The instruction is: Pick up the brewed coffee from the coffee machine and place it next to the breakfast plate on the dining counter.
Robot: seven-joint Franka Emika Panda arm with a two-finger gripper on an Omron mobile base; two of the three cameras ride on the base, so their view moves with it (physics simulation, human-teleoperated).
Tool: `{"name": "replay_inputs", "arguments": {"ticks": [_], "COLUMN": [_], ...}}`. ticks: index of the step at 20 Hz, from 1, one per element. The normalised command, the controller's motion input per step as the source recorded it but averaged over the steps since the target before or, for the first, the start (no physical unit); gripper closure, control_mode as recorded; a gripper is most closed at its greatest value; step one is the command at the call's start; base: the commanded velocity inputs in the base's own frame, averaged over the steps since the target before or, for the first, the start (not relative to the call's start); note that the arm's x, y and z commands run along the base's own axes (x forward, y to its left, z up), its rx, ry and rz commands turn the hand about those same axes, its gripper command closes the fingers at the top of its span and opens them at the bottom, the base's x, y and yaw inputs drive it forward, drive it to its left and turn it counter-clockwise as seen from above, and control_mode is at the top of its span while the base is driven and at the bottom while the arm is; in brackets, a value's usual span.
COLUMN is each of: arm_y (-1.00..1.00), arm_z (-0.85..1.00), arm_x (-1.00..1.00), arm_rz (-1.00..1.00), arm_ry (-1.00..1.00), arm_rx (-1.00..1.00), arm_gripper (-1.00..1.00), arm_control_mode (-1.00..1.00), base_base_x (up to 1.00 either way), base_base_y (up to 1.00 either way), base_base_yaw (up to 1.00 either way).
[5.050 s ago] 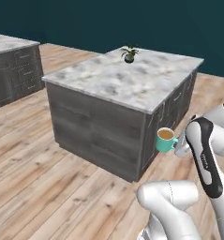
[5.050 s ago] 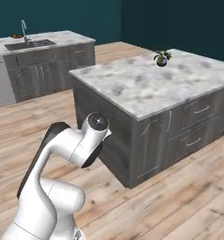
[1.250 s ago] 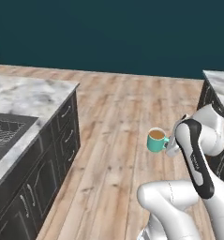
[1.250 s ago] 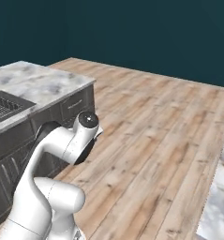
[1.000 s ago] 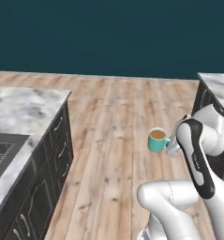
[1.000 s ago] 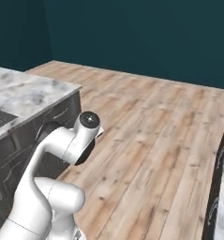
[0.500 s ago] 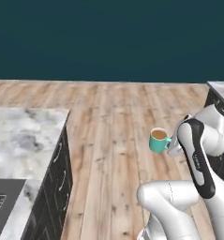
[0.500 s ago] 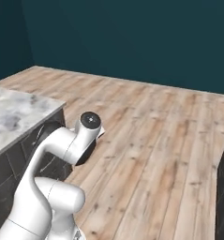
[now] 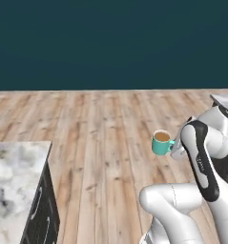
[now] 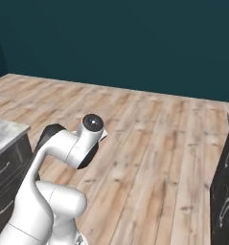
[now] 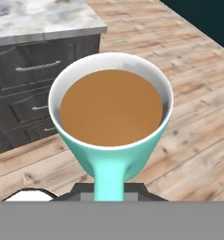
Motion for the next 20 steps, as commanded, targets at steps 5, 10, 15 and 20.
{"name": "replay_inputs", "arguments": {"ticks": [5,10,15,20], "arm_y": [0.00,0.00,0.00,0.00], "arm_z": [0.00,0.00,0.00,0.00], "arm_x": [0.00,0.00,0.00,0.00], "arm_rz": [0.00,0.00,0.00,0.00], "arm_ry": [0.00,0.00,0.00,0.00], "arm_rx": [0.00,0.00,0.00,0.00], "arm_gripper": [1.00,1.00,1.00,1.00], "arm_control_mode": [1.00,1.00,1.00,1.00], "base_base_x": [0.89,0.93,1.00,1.00], "base_base_y": [0.30,0.25,0.14,0.13], "base_base_yaw": [-0.09,0.11,0.27,0.44]}}
